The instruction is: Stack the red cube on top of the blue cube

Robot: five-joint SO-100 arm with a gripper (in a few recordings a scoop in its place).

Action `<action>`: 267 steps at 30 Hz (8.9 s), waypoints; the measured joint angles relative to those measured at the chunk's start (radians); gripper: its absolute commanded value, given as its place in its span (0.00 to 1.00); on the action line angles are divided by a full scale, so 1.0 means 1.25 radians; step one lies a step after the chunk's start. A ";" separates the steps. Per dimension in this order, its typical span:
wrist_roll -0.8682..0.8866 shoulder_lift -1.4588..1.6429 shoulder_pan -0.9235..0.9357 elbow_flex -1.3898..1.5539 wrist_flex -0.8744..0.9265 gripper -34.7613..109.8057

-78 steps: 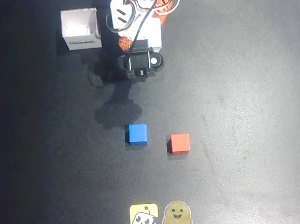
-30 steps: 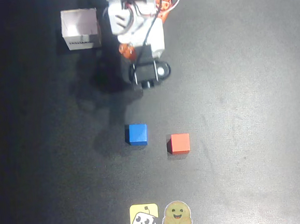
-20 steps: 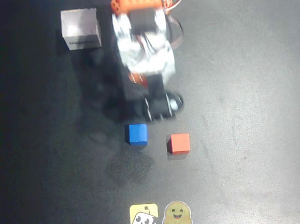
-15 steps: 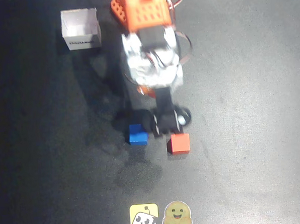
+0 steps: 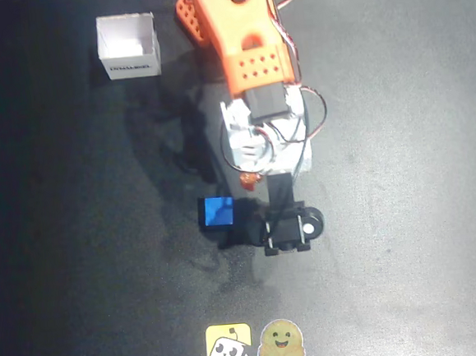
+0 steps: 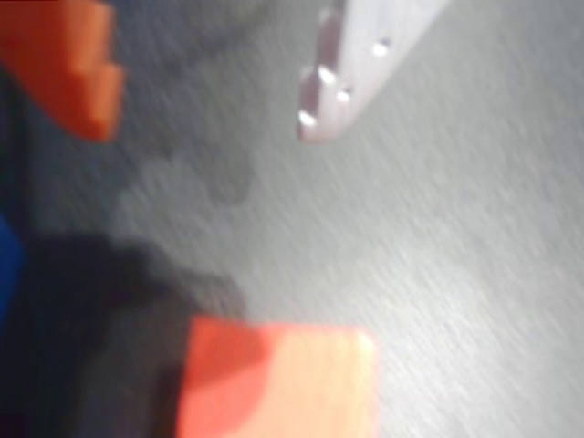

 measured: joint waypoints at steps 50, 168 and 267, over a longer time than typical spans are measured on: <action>0.099 -0.229 -0.037 -0.114 -0.222 0.28; -0.109 -0.063 0.215 -0.086 -0.028 0.24; -0.191 1.289 0.198 0.957 -0.087 0.24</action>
